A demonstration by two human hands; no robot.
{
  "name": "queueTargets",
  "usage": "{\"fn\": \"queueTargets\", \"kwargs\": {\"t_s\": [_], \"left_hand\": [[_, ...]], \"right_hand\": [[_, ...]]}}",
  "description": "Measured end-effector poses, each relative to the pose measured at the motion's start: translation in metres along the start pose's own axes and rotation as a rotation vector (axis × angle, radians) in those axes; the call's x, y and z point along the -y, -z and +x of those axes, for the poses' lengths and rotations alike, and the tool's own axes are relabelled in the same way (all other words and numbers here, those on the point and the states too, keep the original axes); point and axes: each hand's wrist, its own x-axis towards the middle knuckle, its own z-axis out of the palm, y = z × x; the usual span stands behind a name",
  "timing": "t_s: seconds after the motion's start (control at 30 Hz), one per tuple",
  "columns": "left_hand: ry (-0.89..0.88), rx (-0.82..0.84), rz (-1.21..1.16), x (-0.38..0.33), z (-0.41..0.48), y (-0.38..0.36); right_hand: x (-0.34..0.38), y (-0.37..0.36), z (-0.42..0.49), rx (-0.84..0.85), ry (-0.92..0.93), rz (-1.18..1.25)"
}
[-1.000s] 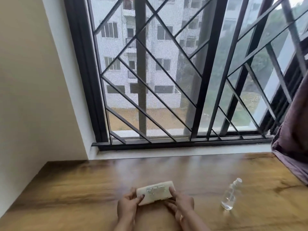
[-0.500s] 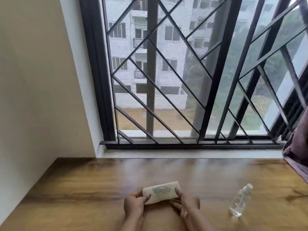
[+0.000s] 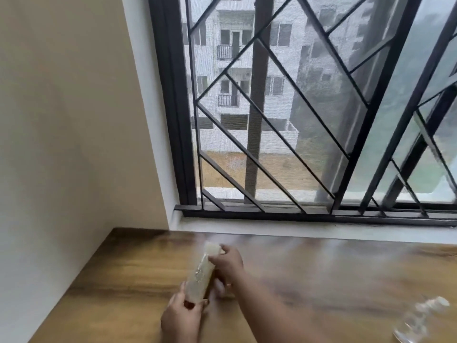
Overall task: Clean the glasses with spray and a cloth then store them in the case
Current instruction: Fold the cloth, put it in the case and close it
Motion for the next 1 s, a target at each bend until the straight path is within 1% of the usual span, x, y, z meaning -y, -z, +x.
{"fn": "queueTargets", "kwargs": {"t_s": [0.1,0.2,0.27,0.37,0.43,0.53,0.6,0.63,0.7,0.8,0.83,0.87,0.9,0.93,1.0], "left_hand": [[-0.007,-0.025,0.028,0.000,0.000,0.009],[-0.109,-0.122,0.073,0.008,0.005,0.010],[-0.137,-0.156,0.087,0.011,0.008,0.008],[-0.165,-0.148,0.083,0.016,0.012,0.004],[-0.192,-0.142,0.083,0.017,0.012,0.002],[-0.186,-0.136,0.074,0.018,0.010,0.001],[-0.200,-0.116,0.078,0.020,0.012,0.001],[-0.217,-0.111,0.083,0.020,0.012,0.001],[-0.240,-0.120,0.102,0.018,0.010,0.003],[-0.258,-0.117,0.108,0.016,0.006,0.004],[-0.289,-0.149,0.112,0.017,0.006,0.004],[-0.320,-0.185,0.105,0.017,0.004,0.004],[-0.341,-0.208,0.086,0.016,0.001,0.003],[-0.345,-0.228,0.076,0.015,-0.002,-0.001],[-0.418,-0.250,0.089,0.005,-0.014,-0.009]], "right_hand": [[0.013,-0.020,-0.012,0.039,0.034,-0.069],[0.011,-0.031,-0.009,0.040,0.050,-0.123],[0.009,-0.032,-0.008,0.030,0.072,-0.162],[0.005,-0.030,-0.005,0.025,0.081,-0.184],[0.003,-0.030,-0.005,0.050,0.086,-0.221],[0.005,-0.025,-0.014,0.082,0.097,-0.297],[0.008,-0.016,-0.027,0.080,0.163,-0.353],[0.010,-0.007,-0.037,0.022,0.212,-0.381],[0.015,0.018,-0.065,-0.182,0.329,-0.372],[0.016,0.078,-0.106,-0.622,0.626,-0.340],[0.013,0.104,-0.115,-0.780,0.728,-0.350],[0.008,0.132,-0.124,-0.926,0.792,-0.372],[0.002,0.162,-0.131,-1.053,0.815,-0.409],[-0.007,0.191,-0.137,-1.170,0.795,-0.448],[-0.031,0.240,-0.146,-1.347,0.664,-0.498]]}}
